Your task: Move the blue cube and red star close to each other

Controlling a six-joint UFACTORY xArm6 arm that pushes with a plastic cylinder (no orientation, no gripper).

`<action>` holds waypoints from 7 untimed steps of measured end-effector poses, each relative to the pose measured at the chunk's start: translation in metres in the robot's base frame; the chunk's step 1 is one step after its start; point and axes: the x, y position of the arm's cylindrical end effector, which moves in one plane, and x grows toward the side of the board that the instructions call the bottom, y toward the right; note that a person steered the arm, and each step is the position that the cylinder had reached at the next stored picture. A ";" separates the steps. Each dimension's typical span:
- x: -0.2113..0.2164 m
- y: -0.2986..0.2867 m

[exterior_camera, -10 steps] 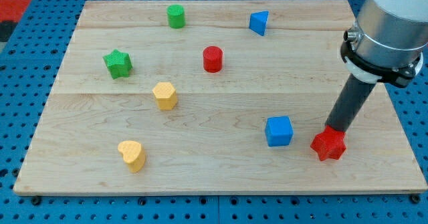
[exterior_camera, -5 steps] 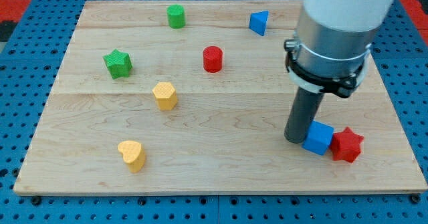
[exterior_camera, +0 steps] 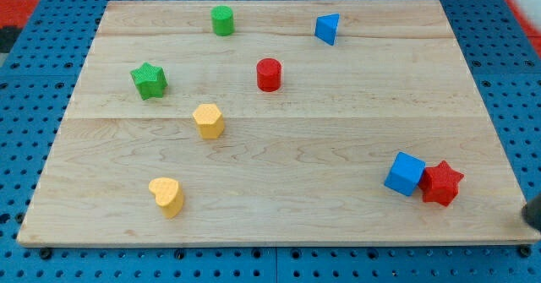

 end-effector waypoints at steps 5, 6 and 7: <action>-0.001 -0.145; 0.016 -0.285; 0.017 -0.403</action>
